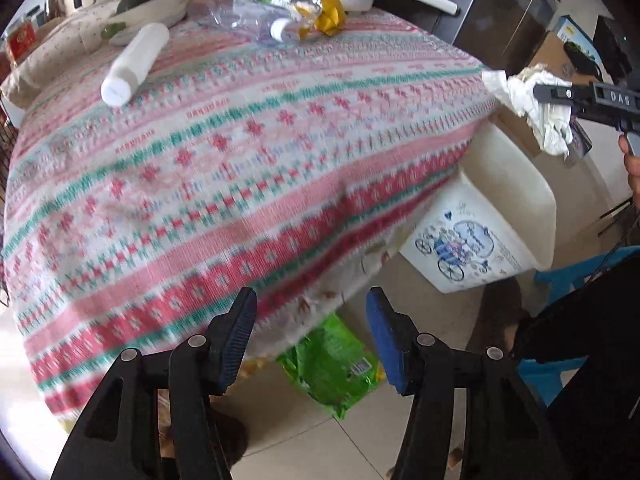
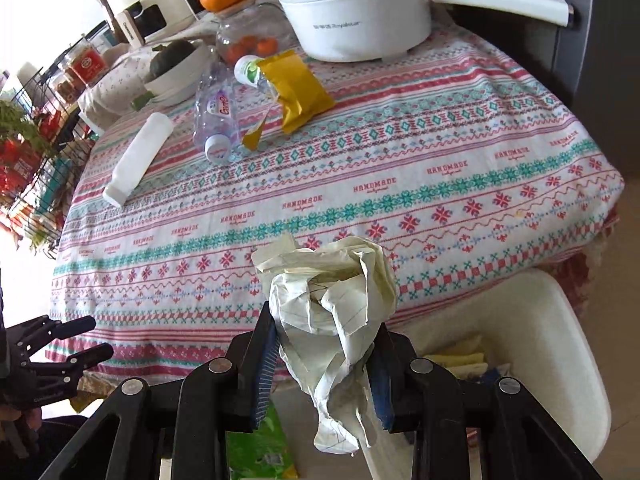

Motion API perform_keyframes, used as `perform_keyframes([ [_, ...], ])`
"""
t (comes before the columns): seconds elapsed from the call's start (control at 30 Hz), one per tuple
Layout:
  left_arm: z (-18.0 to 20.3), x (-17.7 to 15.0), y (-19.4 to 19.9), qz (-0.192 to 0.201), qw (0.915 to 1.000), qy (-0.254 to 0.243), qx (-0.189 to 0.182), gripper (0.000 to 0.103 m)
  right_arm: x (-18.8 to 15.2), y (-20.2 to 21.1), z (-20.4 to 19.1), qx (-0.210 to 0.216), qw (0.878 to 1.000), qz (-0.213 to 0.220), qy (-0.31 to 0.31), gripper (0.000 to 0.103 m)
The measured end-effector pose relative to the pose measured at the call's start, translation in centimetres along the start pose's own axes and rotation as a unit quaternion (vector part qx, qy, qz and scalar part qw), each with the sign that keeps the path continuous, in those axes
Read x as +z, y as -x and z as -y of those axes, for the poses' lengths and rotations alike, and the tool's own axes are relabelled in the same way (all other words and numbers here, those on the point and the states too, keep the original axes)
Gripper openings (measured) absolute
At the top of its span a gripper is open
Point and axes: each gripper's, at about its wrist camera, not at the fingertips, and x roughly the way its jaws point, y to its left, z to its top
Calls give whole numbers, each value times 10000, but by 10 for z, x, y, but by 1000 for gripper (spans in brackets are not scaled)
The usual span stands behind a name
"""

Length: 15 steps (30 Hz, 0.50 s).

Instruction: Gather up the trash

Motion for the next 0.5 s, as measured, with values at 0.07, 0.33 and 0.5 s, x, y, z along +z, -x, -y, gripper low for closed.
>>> perform_keyframes([
  [0.07,3,-25,-22,-226,9995,222,-46,60,-7,1,2,-14,10000,-87,-8,36],
  [0.33,-6,-117,-169,-1744,9781,1035,464,60,-33,-2,18,-94,9987,-496,-103,36],
  [0.5,-21,-132,-231,-2076,9647,1572,401,60,-35,0,16,-141,9987,-484,-14,36],
])
